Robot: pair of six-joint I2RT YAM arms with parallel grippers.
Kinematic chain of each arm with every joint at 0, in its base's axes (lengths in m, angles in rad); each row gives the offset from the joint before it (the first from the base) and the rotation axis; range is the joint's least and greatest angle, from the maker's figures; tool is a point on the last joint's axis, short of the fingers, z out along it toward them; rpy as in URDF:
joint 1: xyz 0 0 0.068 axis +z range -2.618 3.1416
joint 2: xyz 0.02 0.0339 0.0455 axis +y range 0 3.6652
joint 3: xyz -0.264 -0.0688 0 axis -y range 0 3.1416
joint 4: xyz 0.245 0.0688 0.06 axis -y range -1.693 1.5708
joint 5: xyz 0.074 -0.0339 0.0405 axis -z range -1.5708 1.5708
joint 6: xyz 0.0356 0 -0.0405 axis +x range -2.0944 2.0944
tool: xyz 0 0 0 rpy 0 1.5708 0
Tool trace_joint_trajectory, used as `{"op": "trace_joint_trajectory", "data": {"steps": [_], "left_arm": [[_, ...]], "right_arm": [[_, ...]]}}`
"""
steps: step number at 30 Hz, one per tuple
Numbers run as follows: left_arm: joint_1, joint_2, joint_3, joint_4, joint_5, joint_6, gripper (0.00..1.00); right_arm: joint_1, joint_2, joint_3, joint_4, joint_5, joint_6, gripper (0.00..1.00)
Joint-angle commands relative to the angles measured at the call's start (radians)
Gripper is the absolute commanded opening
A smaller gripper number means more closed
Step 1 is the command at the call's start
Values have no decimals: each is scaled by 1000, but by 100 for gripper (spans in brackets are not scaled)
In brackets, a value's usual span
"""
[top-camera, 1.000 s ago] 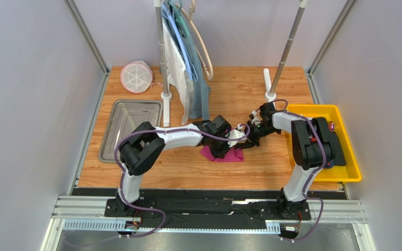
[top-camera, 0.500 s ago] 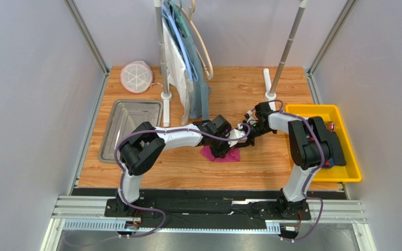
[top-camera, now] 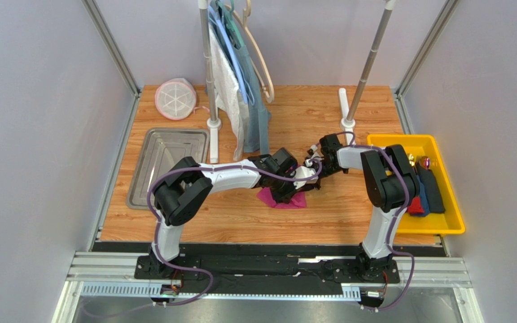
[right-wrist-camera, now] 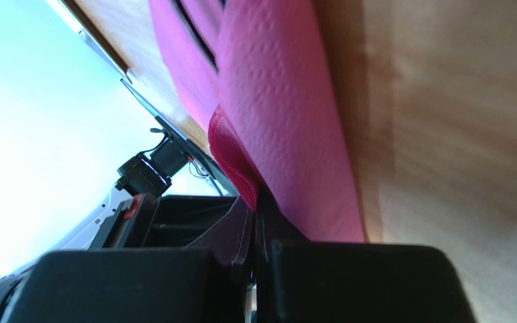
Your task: Place the utensils on the paper napkin and roll it up
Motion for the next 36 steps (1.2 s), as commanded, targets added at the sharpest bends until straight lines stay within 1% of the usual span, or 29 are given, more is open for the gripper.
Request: {"op": "trace_joint_trajectory", "data": {"steps": [1, 3, 8, 11, 14, 17, 18, 21, 23, 24, 27, 36], "left_arm": [[1, -28, 11, 21, 31, -4, 11], [1, -48, 0, 18, 31, -3, 12], [1, -121, -43, 8, 28, 10, 17], [1, -161, -58, 6, 20, 22, 21], [-1, -184, -57, 1, 15, 33, 23], [-10, -192, -46, 4, 3, 45, 24], [-19, -187, -41, 6, 0, 51, 24], [-39, -172, -24, 20, -21, 68, 25], [-50, -163, -12, 27, -29, 76, 25], [-54, -152, -8, 37, -40, 74, 25], [-62, -131, 6, 58, -64, 80, 25], [-62, -45, 29, 92, -139, 125, 23]], "right_arm": [[12, 22, 8, 81, -4, 25, 0], [15, 30, 5, 90, 5, 24, 0], [15, 47, 3, 96, 25, 19, 0], [15, 56, 3, 95, 30, 15, 3], [15, 62, 8, 95, 31, 18, 8], [18, 68, 14, 90, 28, 24, 20], [20, 68, 15, 89, 28, 22, 26], [23, 68, 20, 84, 27, 25, 34], [24, 67, 25, 78, 24, 25, 35], [24, 67, 29, 75, 24, 22, 39], [30, 67, 37, 64, 21, 21, 43], [32, 65, 42, 49, 17, 16, 43]]}}
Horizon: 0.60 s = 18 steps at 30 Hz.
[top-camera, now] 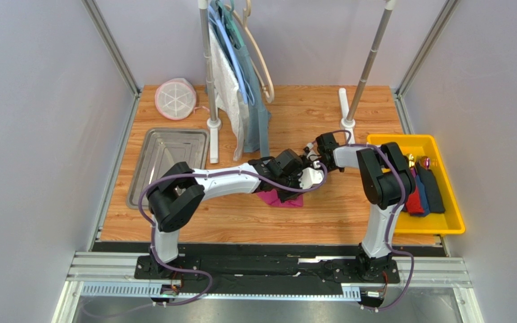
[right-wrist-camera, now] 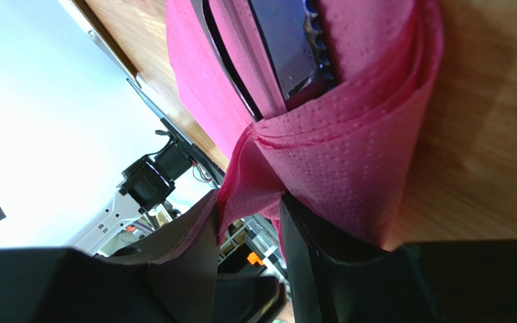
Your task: Place the utensils on the paper napkin and roll it up
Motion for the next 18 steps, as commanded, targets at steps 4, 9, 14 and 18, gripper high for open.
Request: {"op": "trace_joint_trajectory", "data": {"steps": [4, 9, 14, 18], "left_arm": [[3, 61, 20, 48, -77, 64, 21], [7, 85, 14, 31, -70, 64, 16], [7, 72, -37, 28, -21, 53, 9], [9, 59, -66, 35, 11, 35, 4]], "right_arm": [[10, 3, 15, -28, 32, -10, 43], [9, -8, 20, -42, 24, -25, 37], [1, -90, 70, -91, 15, -62, 24], [-19, -135, 164, -179, 50, -123, 17]]}}
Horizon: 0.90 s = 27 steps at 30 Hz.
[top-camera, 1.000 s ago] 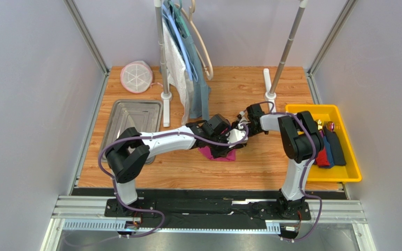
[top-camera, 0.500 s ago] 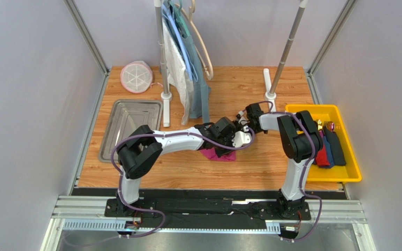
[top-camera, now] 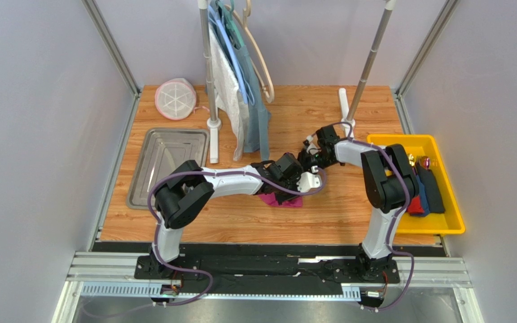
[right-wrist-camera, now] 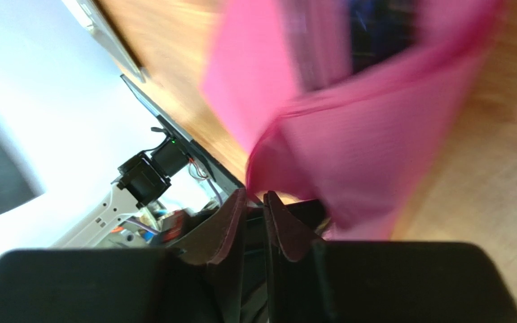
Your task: Place the utensils on the paper napkin and roll it up
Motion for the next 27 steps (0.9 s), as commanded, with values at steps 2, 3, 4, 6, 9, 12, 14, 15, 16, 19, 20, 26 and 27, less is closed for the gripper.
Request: {"op": "trace_joint_trajectory", "data": {"steps": [2, 3, 4, 6, 9, 12, 14, 15, 16, 19, 20, 26, 27], "left_arm": [[3, -22, -41, 2, 74, -16, 3], [3, -24, -41, 5, 78, -22, 3], [3, -27, -41, 8, 83, -25, 2], [9, -30, -40, 19, 97, -45, 0], [23, -34, -41, 23, 120, -65, 0], [29, -37, -51, 26, 126, -67, 0], [30, -42, -58, 33, 131, -71, 0], [30, -42, -61, 34, 132, -73, 0], [30, -39, -61, 33, 132, -74, 0], [32, -34, -58, 34, 137, -81, 0], [30, -33, -57, 36, 138, -81, 0], [32, -37, -52, 40, 134, -97, 0], [33, -37, -54, 42, 129, -100, 0]], "right_arm": [[-28, -108, 121, -114, 54, -95, 15], [-31, -117, 127, -126, 68, -116, 14], [-33, -120, 136, -149, 81, -129, 12], [-33, -123, 136, -160, 123, -152, 8], [-31, -114, 125, -166, 160, -164, 2], [-30, -104, 113, -159, 195, -173, 0], [-25, -90, 110, -143, 209, -183, 0], [-19, -85, 113, -139, 218, -189, 0], [-10, -71, 116, -131, 224, -193, 0], [8, -51, 128, -111, 227, -193, 0], [15, -38, 133, -106, 233, -193, 0], [51, 31, 150, -86, 272, -187, 0], [56, 36, 148, -83, 284, -189, 0]]}}
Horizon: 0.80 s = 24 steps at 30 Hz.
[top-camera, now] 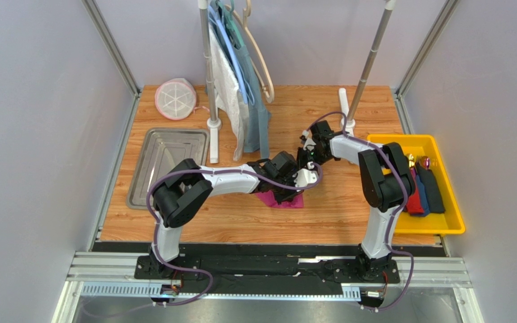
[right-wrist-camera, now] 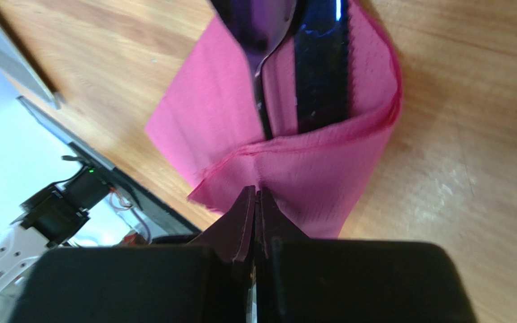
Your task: Place the utensils on the paper napkin and roll it up
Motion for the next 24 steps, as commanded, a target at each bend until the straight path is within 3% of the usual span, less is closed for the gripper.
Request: {"op": "trace_joint_trajectory", "data": {"steps": [1, 5, 12, 18, 24], "left_arm": [[3, -40, -17, -17, 28, -40, 0], [41, -129, -45, -10, 17, -121, 8], [94, -291, -160, -32, -15, -157, 10], [101, -321, -211, 8, -28, -97, 8], [89, -250, -157, 85, -40, -60, 8]], "right_arm": [[27, 38, 27, 44, 61, -17, 0], [31, 58, 8, 45, 113, -27, 0], [31, 68, -52, 42, 139, -38, 0], [30, 35, -124, 42, 115, -29, 0], [31, 9, -148, 54, 70, 0, 0]]}}
